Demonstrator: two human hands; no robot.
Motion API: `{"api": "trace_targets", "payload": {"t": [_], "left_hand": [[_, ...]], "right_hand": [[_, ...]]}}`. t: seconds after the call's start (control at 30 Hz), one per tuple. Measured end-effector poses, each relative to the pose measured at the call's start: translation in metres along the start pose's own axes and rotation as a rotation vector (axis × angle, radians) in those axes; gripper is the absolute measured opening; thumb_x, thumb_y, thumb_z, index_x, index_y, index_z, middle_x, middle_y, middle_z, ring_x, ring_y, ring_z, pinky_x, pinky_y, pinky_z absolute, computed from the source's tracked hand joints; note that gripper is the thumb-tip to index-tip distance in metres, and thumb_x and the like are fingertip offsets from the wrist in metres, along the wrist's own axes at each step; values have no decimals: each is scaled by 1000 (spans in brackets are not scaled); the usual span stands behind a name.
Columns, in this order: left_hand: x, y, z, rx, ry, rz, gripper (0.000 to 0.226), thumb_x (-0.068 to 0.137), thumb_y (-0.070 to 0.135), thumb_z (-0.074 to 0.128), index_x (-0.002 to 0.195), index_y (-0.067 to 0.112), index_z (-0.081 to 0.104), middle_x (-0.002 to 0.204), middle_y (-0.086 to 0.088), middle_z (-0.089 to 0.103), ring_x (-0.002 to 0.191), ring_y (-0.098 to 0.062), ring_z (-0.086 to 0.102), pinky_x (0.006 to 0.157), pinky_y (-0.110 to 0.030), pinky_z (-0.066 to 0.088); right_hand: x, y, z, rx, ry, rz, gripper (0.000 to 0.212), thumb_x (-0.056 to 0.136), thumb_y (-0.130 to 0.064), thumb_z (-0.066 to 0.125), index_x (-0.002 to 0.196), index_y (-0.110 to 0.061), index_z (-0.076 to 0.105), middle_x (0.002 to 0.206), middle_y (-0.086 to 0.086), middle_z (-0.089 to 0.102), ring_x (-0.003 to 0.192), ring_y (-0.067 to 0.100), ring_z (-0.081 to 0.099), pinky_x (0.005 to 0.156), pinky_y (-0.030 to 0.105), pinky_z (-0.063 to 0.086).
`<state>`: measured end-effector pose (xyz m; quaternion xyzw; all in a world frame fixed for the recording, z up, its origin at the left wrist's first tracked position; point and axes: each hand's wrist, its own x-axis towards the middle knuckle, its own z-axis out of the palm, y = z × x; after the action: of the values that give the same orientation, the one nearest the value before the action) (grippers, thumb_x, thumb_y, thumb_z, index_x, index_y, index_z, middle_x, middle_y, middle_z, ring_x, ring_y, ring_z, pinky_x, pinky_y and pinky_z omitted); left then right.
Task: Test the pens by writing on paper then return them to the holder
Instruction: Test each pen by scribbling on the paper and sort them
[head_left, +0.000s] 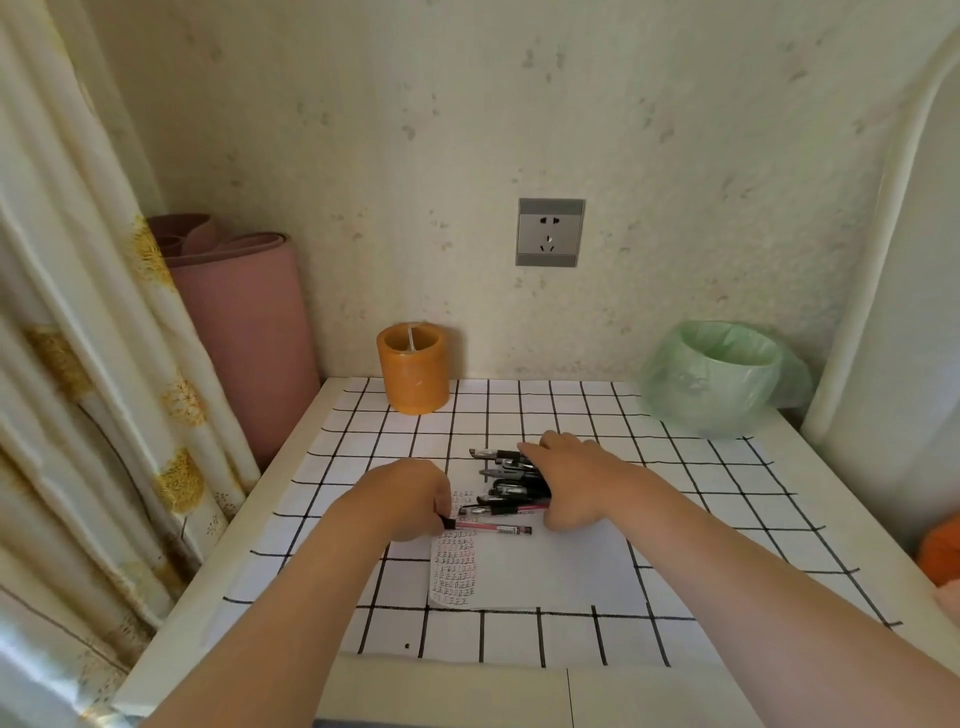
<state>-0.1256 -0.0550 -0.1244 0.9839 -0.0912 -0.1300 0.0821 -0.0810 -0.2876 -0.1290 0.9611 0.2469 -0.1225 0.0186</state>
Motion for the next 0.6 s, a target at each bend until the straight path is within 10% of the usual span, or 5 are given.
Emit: {"api": "trace_targets", "payload": {"t": [0.27,0.6], "left_hand": [[-1,6,9,-98,7,33,14,81,31,76,91,33,67,89,15,55,81,-6,55,61,-22,41],[0,20,21,-199,75,149,32,78,40,79,106,35,65,109,6,48,109,-12,41,90,-35,46]], "right_hand": [[10,1,3,-89,40,12,60,83,-18,63,138,-15,39,130,9,46,120,27,45,91,37,42],[4,14,-3,-34,214,38,30,83,-17,61,112,-17,52,101,3,64,85,23,60,64,30,41]]}}
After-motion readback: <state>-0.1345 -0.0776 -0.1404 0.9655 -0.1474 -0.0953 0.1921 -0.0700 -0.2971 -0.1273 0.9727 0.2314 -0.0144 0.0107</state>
